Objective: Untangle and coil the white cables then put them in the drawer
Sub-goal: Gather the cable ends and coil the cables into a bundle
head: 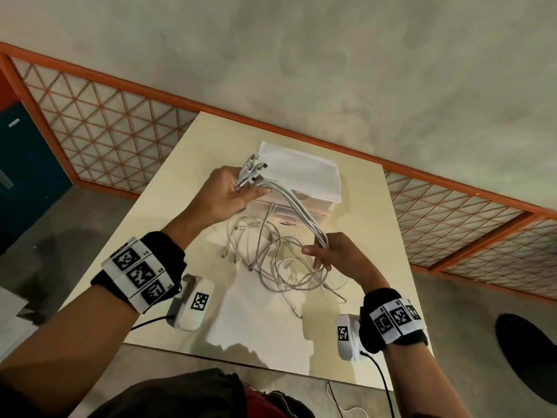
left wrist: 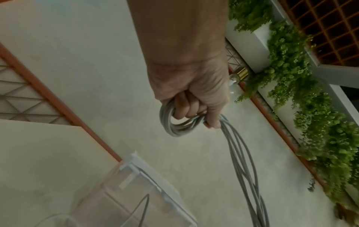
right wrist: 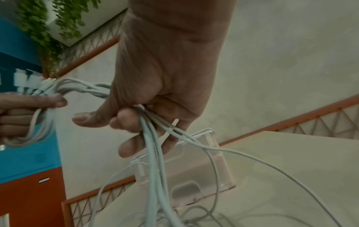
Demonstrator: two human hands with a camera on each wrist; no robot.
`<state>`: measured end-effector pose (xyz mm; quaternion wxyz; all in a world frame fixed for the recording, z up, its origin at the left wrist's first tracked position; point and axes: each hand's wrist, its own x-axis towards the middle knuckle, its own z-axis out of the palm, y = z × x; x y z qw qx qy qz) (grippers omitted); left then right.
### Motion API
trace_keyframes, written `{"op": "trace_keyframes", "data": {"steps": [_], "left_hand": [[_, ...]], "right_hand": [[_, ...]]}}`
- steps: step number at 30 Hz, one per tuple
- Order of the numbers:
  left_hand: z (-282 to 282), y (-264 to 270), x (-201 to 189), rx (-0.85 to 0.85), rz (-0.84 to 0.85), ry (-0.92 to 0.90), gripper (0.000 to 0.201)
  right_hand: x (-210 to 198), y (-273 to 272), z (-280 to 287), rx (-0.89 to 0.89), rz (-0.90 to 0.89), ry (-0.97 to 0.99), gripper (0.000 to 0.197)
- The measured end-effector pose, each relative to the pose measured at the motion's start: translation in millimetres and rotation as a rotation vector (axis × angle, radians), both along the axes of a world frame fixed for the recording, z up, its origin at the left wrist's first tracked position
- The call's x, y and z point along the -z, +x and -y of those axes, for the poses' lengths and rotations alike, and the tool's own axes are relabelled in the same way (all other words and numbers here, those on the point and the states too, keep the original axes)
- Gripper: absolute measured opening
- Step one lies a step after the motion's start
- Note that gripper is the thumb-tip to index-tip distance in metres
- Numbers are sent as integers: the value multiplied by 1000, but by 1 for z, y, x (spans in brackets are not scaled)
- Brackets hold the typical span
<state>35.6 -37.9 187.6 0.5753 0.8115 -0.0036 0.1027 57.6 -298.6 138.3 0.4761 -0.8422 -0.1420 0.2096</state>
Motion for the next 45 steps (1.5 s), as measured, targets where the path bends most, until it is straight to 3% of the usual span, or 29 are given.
{"op": "trace_keyframes", "data": {"steps": [6,11,14,17,21,23,26,27,29,31,36,39,45], "left_hand": [[-30,6,15,-193,-75,99,21],[-39,9,38,-185,-285,324,21],[-39,12,62,-136,-419,408,35],[-38,14,69,-83,-480,332,45],[-23,16,58,-93,-329,47,37],[-8,14,47,39,-252,-26,40],[20,13,42,272,-237,-9,23],[27,13,43,333,-247,-21,27],[38,11,45,454,-252,-95,30],[44,9,47,515,-241,-160,16],[43,15,39,353,-173,-188,7],[37,24,23,172,18,-198,28],[31,38,-9,37,217,-300,32]], "right_hand": [[14,9,27,105,3,-29,36],[-9,9,33,127,99,-32,53],[-14,17,28,229,185,-116,55],[-10,26,26,230,243,-372,59],[-6,30,14,151,287,-656,47],[-8,28,-3,112,303,-685,45],[-21,25,-30,-32,369,-550,48],[-27,24,-39,-71,370,-470,47],[-38,24,-49,-66,340,-299,52],[-44,29,-52,-36,304,-181,59],[-39,34,-40,33,198,-23,60],[-25,37,-24,127,88,60,61],[12,47,6,183,-39,100,59]]}}
